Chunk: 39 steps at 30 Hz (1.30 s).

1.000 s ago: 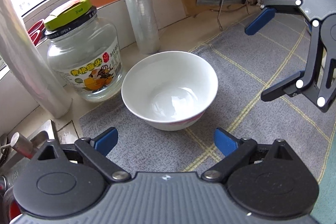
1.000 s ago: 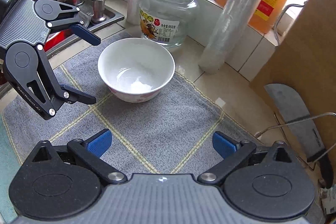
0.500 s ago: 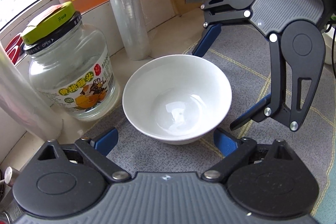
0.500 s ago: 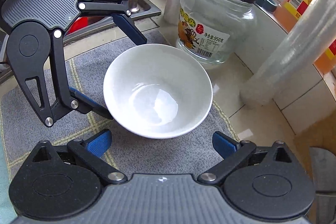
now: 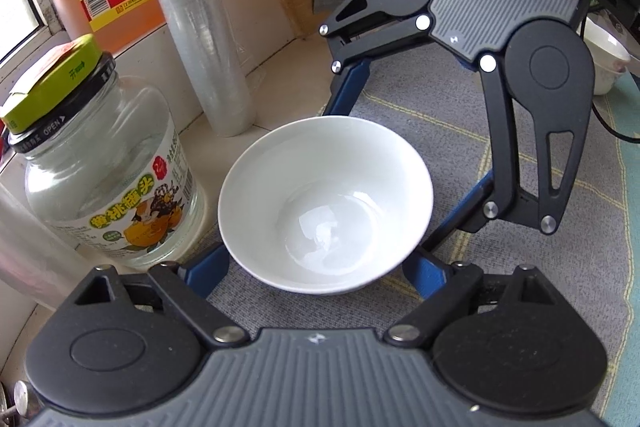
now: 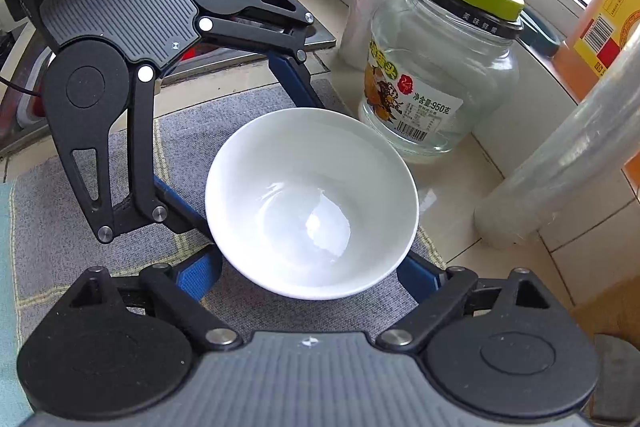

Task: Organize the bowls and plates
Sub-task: 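Lift the pink-flowered bowl with both grippers and carry it to the nested bowls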

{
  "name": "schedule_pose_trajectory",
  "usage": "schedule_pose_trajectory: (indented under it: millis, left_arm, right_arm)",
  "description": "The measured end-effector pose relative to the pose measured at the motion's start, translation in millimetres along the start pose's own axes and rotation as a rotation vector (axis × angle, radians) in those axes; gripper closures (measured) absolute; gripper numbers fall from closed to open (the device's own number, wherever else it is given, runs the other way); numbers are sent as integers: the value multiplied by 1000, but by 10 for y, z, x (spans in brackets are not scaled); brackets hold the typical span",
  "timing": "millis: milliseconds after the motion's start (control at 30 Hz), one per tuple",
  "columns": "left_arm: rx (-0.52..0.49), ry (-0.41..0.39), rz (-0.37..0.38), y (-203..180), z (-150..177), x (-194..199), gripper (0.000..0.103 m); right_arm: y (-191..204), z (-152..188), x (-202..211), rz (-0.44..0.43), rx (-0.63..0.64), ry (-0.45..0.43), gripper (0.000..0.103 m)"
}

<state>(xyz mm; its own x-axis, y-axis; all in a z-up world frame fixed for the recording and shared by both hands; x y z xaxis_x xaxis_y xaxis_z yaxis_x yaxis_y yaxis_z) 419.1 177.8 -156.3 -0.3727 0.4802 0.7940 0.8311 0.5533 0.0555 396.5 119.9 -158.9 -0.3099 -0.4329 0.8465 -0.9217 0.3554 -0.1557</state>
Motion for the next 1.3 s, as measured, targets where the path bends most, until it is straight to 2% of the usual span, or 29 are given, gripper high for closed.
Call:
schedule_pose_trajectory:
  millis: [300, 733, 1300]
  left_arm:
    - [-33, 0, 13, -35, 36, 18, 13]
    - [-48, -9, -4, -144, -49, 86, 13]
    - [-73, -31, 9, -852, -201, 442, 13]
  right_arm:
    - [-5, -9, 73, 12, 20, -15, 16]
    - [100, 5, 275, 35, 29, -23, 16]
    - [586, 261, 978, 70, 6, -43, 16]
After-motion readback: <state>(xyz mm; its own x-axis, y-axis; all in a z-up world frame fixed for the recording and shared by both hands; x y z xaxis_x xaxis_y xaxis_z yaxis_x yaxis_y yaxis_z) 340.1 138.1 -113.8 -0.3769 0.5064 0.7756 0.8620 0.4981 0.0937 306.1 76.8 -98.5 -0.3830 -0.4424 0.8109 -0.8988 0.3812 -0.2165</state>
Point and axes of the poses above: each gripper's, at about its wrist camera, not at the fingertips, and x roughly against the way its jaws point, y to its left, z to its underside, the point moved 9 cm from there along -x, roughly the way its jaws point, and after that the axes turned 7 degrees about x, right-handed, at the moved point
